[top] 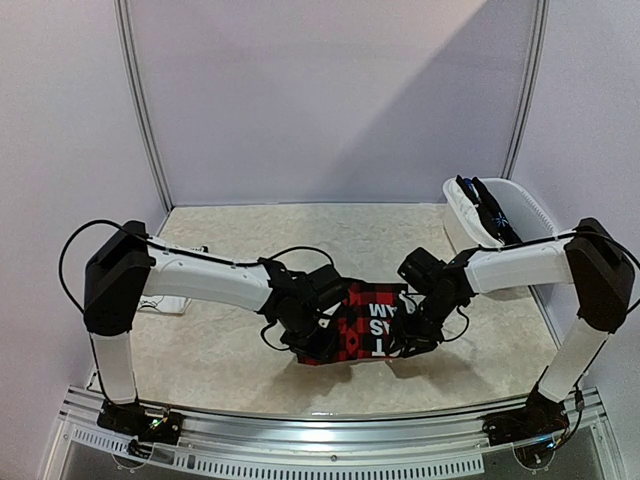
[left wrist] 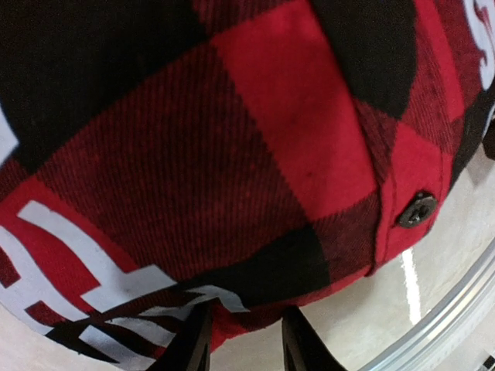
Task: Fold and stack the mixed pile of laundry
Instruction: Smooth out the square-folded shirt at the center of the board.
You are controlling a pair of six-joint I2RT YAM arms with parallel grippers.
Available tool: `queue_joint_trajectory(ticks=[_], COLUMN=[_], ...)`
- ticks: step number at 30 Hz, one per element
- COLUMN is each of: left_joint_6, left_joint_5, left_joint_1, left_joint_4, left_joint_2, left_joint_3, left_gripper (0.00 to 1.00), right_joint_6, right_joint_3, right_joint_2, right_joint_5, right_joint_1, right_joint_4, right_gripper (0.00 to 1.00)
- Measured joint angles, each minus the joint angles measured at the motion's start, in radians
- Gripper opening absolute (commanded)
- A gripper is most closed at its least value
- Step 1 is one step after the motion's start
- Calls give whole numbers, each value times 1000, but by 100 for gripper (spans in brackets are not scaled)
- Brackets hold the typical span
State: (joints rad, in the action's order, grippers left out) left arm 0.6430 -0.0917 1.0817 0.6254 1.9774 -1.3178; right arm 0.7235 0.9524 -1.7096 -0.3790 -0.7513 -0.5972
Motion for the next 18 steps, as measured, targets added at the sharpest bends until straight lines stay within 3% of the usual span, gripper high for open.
queue_joint_trajectory(ticks=[7, 13, 18], left_joint_6=[-105, -209, -284], left_joint_5=[46, 89, 140], left_joint_1=[5, 5, 5], left_joint_4=[63, 148, 192], left_joint_2=[-39, -185, -283], left_joint_3=[1, -2, -18], left_gripper=[31, 33, 37], right_joint_6=[-14, -47, -50], right_joint_3=[89, 320, 463], right_joint_2=[-14, -13, -14], right_joint_5=[-3, -15, 3], right_joint_1=[0, 2, 38], right_joint_4=[-126, -283, -305], right_gripper=[50, 50, 50])
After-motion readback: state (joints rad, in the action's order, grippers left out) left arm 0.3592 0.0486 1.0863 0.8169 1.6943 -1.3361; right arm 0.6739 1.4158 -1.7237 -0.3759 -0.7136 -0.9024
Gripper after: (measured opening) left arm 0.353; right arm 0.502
